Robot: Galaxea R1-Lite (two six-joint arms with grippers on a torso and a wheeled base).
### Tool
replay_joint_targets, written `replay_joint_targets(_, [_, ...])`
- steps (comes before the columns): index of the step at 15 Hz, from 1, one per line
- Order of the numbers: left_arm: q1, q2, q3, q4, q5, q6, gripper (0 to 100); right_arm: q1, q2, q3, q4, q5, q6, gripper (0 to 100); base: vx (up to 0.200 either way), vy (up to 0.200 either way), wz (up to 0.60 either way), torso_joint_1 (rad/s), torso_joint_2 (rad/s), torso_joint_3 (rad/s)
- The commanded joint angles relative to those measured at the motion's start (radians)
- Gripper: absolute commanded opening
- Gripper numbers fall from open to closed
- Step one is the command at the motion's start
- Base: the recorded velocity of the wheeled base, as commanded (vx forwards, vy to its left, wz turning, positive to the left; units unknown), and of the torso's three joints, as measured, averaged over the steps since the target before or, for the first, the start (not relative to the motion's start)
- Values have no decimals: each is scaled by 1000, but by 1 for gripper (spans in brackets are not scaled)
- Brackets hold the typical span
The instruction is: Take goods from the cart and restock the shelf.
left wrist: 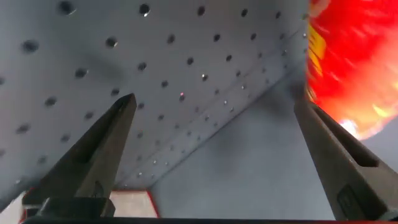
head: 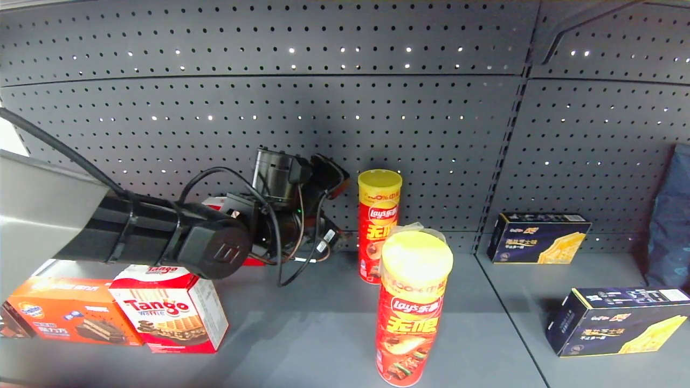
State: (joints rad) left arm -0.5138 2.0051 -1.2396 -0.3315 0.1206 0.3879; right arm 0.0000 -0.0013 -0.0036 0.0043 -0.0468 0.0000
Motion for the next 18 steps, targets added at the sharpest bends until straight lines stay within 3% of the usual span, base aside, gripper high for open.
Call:
replay_joint_targets(1, [-2,46,-18,-1,-1,-4,100,0,1,-1,0,1,0,100,0,0,0,0,0,0])
replay_joint_targets(4, [-6,47,-17,-1,-1,-29,100,0,1,1,0,-1,0,100,0,0,0,0,0,0])
replay_joint_targets(18, [-22,77,-29,-1,-1,-57,100,0,1,1,0,-1,0,100,0,0,0,0,0,0])
